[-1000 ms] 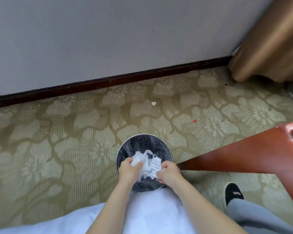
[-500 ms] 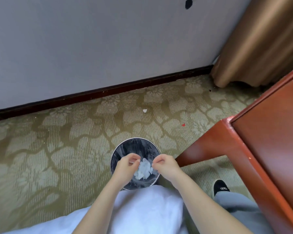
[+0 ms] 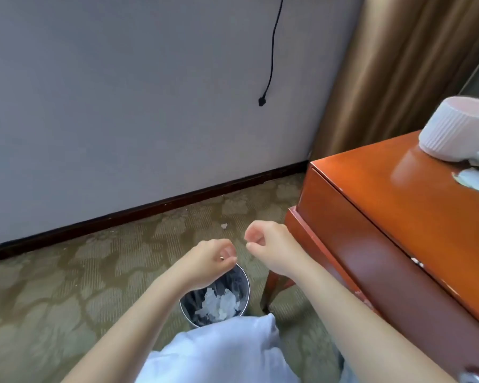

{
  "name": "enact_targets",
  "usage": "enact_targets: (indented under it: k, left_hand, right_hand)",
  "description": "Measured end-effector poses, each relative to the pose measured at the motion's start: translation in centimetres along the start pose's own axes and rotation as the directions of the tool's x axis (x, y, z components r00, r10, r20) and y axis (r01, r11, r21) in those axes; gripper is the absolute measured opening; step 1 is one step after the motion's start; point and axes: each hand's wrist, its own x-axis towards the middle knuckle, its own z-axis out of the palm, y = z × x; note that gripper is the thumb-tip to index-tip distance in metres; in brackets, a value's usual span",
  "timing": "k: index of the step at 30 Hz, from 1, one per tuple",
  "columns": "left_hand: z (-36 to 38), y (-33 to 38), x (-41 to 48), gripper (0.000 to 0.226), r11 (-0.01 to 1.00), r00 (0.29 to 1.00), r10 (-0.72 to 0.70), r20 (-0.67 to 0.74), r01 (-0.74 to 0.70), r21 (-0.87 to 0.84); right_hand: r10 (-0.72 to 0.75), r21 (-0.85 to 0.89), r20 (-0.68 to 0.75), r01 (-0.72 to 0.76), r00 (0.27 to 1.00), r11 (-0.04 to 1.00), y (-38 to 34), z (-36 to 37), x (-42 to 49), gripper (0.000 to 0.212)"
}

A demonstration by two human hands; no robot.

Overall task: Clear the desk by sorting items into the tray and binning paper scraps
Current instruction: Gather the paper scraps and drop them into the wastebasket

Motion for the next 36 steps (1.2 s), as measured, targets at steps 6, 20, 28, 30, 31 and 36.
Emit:
enact_targets:
  k: [6,20,28,30,31,36]
  left_hand:
    - [-5.4,7.9,-4.0,0.016,0.981,0.986,0.167,-0.025,-0.164,0.108]
    - [-1.1,26.4,-7.5,0.017,0.803,0.829,0.545,0.127,-0.559,0.204]
    - [7.0,33.2,-7.2,0.064,0.635,0.734,0.600,0.318,-0.679,0.370]
    - [8.3,33.9,-7.1,0.080,0.608,0.731,0.599,0.326,-0.680,0.410]
    - [8.8,34.1,-6.9,0.085,0.605,0.737,0.596,0.320,-0.673,0.425]
    - [9.9,35.4,-5.8,0.095,0.634,0.781,0.562,0.274,-0.619,0.463]
  right_hand:
    - [-0.160,-0.098,-0.150,0.146,0.976,0.984,-4.6,-8.5,-6.0,0.014]
    - [-0.029,-0.249,-0.267,-0.040,0.963,0.968,0.6,-23.0,-23.1,0.010]
    - [0.298,-0.224,-0.294,-0.368,0.908,0.902,8.7,-26.2,-32.9,0.027]
    - [0.373,-0.222,-0.293,-0.442,0.881,0.869,9.9,-26.5,-34.7,0.042]
    - [0.408,-0.223,-0.297,-0.478,0.863,0.849,10.5,-26.6,-35.3,0.049]
    - [0.512,-0.212,-0.347,-0.597,0.786,0.774,12.4,-26.4,-35.4,0.079]
